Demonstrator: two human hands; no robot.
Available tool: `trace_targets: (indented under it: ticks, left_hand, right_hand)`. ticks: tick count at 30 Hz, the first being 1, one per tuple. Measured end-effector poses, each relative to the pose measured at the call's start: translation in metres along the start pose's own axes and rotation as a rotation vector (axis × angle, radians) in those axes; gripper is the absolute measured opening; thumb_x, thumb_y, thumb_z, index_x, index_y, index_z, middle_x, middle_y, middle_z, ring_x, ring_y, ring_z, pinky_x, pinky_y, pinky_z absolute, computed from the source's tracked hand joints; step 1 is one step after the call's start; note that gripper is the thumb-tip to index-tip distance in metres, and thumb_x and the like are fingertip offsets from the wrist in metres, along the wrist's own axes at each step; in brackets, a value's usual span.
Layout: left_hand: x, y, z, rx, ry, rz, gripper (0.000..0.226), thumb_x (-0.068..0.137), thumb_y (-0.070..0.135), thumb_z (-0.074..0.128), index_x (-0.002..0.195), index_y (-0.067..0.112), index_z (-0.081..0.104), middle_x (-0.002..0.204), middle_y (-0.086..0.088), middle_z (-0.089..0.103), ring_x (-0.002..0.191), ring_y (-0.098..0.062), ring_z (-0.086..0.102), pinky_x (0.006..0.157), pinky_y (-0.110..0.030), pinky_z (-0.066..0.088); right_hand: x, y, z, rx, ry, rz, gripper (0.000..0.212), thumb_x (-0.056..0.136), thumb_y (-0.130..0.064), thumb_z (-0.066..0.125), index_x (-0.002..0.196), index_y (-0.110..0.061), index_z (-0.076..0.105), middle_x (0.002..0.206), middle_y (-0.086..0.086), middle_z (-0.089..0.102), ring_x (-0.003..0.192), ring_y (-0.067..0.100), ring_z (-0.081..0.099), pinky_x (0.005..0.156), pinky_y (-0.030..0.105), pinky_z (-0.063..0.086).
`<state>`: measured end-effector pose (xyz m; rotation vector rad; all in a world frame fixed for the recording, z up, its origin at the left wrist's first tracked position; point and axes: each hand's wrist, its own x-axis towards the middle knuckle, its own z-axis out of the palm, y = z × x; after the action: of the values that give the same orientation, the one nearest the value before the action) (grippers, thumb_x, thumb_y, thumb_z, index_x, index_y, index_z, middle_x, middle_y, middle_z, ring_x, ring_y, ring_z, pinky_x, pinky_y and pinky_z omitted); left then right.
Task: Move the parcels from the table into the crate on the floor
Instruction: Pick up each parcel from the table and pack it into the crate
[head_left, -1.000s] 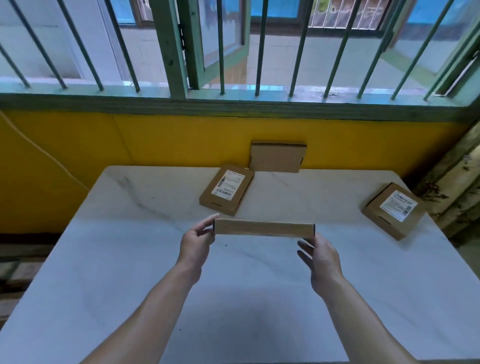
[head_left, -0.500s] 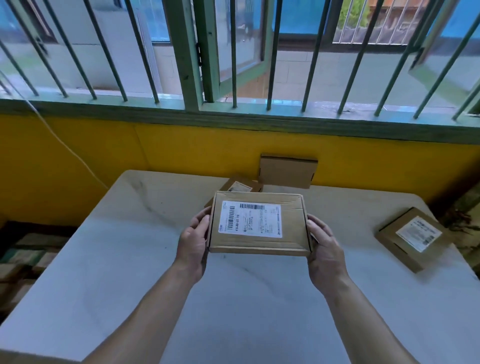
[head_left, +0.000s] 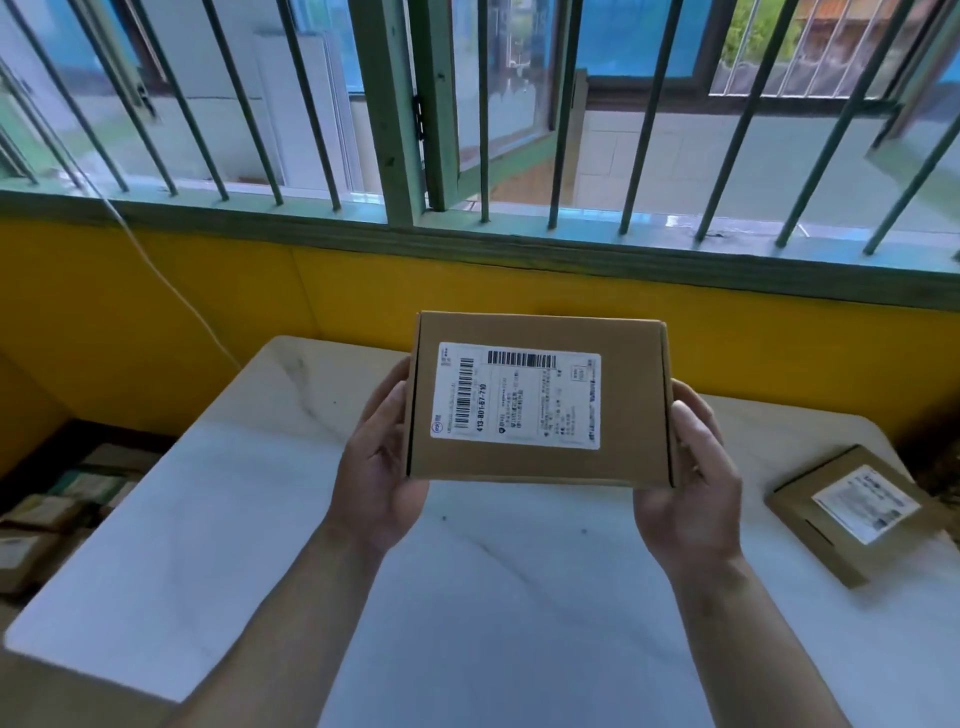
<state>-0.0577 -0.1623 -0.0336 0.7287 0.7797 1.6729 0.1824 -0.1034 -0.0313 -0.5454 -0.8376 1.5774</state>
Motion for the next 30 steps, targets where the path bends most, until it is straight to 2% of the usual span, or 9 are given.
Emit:
trace_targets:
  ticks: [3,6,12,17,21,23,26,28,30]
  left_hand:
    - [-0.005,0.003,0.002,0.040,0.005,0.024,0.046,0.103,0.027,0.041,0.148,0.017,0.043,0.147,-0.018,0.049,0.138,-0.037,0.043,0.111,-0.062,0.031]
    - [-0.013,0.006,-0.002,0.080,0.052,0.025,0.045,0.103,0.025,0.040,0.147,0.015,0.044,0.146,-0.020,0.049,0.137,-0.037,0.045,0.114,-0.062,0.029]
    - [-0.035,0.025,-0.036,0.131,0.266,0.002,0.044,0.103,0.032,0.040,0.143,0.016,0.049,0.139,-0.018,0.057,0.131,-0.033,0.053,0.109,-0.051,0.039]
    - [-0.069,0.053,-0.095,0.212,0.549,-0.029,0.038,0.101,0.037,0.048,0.131,0.017,0.058,0.122,-0.012,0.070,0.112,-0.025,0.067,0.102,-0.046,0.049]
    - [-0.107,0.085,-0.158,0.228,0.653,-0.023,0.035,0.102,0.038,0.045,0.130,0.026,0.062,0.122,-0.003,0.071,0.117,-0.020,0.065,0.103,-0.042,0.047]
    - [-0.128,0.106,-0.194,0.234,0.688,-0.014,0.034,0.099,0.036,0.050,0.130,0.029,0.062,0.122,0.000,0.071,0.114,-0.016,0.066,0.096,-0.037,0.051]
    - [-0.168,0.142,-0.248,0.186,0.783,-0.004,0.040,0.089,0.026,0.065,0.129,0.027,0.061,0.115,-0.001,0.074,0.095,-0.011,0.072,0.073,-0.025,0.055]
    - [-0.195,0.169,-0.283,0.195,0.847,0.006,0.054,0.076,0.025,0.073,0.129,0.030,0.060,0.115,0.001,0.074,0.091,-0.010,0.072,0.067,-0.023,0.053]
    - [-0.221,0.197,-0.316,0.219,0.891,0.010,0.060,0.069,0.028,0.073,0.128,0.033,0.060,0.112,0.003,0.075,0.089,-0.009,0.071,0.064,-0.023,0.052]
  right_hand:
    - [0.003,0.003,0.000,0.013,-0.014,0.010,0.041,0.091,-0.027,0.050,0.129,-0.012,0.055,0.116,0.015,0.065,0.112,0.032,0.062,0.088,0.043,0.053]
    - [0.005,0.015,0.002,0.034,-0.031,0.036,0.032,0.091,-0.027,0.051,0.118,-0.018,0.064,0.111,0.012,0.069,0.108,0.028,0.065,0.081,0.035,0.058]
    - [0.010,0.059,0.026,0.022,-0.042,0.138,0.027,0.095,-0.020,0.049,0.113,-0.017,0.070,0.107,0.006,0.072,0.102,0.020,0.067,0.076,0.027,0.056]
    - [0.008,0.114,0.075,-0.052,-0.048,0.284,0.025,0.095,-0.018,0.053,0.114,-0.015,0.068,0.104,0.005,0.072,0.093,0.015,0.068,0.066,0.023,0.056]
    - [-0.002,0.167,0.136,-0.109,-0.074,0.377,0.021,0.094,-0.017,0.057,0.110,-0.015,0.070,0.100,0.003,0.073,0.086,0.013,0.069,0.063,0.024,0.055]
    - [-0.012,0.199,0.172,-0.135,-0.104,0.406,0.019,0.092,-0.017,0.059,0.107,-0.016,0.071,0.096,0.002,0.074,0.083,0.011,0.070,0.059,0.022,0.055]
    - [-0.035,0.251,0.233,-0.192,-0.153,0.451,0.017,0.094,-0.014,0.058,0.103,-0.017,0.072,0.091,-0.003,0.075,0.080,0.007,0.070,0.057,0.019,0.054]
    - [-0.053,0.286,0.275,-0.225,-0.209,0.474,0.023,0.097,-0.009,0.054,0.098,-0.018,0.075,0.088,-0.009,0.075,0.079,0.003,0.069,0.056,0.016,0.052]
    - [-0.072,0.318,0.317,-0.241,-0.237,0.524,0.026,0.097,-0.014,0.055,0.090,-0.023,0.078,0.089,-0.008,0.075,0.079,0.004,0.069,0.054,0.016,0.052]
